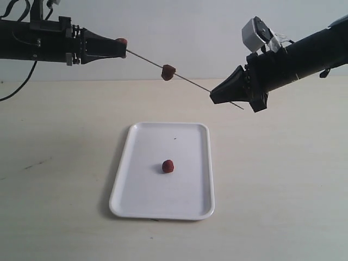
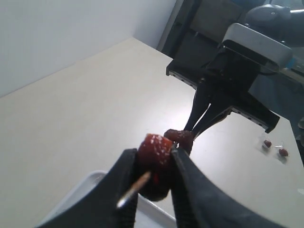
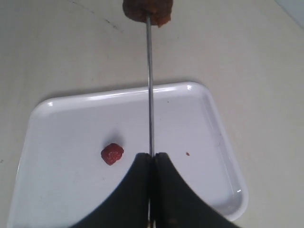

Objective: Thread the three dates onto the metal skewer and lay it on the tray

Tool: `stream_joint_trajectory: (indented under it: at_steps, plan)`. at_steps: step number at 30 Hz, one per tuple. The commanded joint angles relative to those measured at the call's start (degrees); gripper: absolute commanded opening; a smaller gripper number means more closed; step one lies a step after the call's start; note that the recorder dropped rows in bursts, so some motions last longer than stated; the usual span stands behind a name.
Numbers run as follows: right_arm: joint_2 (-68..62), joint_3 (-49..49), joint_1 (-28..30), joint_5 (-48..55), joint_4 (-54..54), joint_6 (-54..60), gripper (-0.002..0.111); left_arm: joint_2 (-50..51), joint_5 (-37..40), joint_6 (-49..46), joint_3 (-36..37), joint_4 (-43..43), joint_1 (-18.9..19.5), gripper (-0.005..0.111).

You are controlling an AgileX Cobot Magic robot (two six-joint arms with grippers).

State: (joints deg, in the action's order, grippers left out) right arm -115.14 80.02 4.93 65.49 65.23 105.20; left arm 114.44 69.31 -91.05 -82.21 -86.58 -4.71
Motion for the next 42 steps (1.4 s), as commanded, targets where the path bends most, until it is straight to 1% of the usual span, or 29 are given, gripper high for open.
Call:
stream_joint_trajectory:
  at_steps: [1,11,18,22,24,28,30,42]
  plan:
    - [-0.1,0.4,-0.3,0.3,3.6,-0.3,0.0,-0.4,0.7,-0.4,0.0,-0.9,-1.1,0.025]
    - [-0.1,0.4,-0.3,0.4,3.9,-0.3,0.0,-0.4,0.7,-0.4,0.0,-2.5,-2.1,0.025]
    - [-0.1,0.4,-0.3,0.4,5.1,-0.3,0.0,-0.4,0.7,-0.6,0.0,-2.5,-3.9,0.025]
    - [-0.1,0.4,-0.3,0.3,5.2,-0.3,0.0,-0.4,0.7,-0.6,0.0,-2.5,-4.0,0.026]
    - [-0.1,0.4,-0.3,0.3,5.2,-0.2,0.0,-0.4,0.7,-0.6,0.0,-2.5,-4.0,0.032]
    - [-0.1,0.4,-0.3,0.3,5.2,-0.2,0.0,-0.4,0.4,-0.6,0.0,-2.5,-4.0,0.05]
    - [-0.1,0.4,-0.3,0.3,5.3,-0.2,0.0,-0.4,0.4,-0.6,0.0,-2.4,-4.0,0.054]
    - [-0.1,0.4,-0.3,-7.1,7.5,-1.6,0.0,-0.4,-1.6,-1.6,0.0,-2.4,-3.8,0.055]
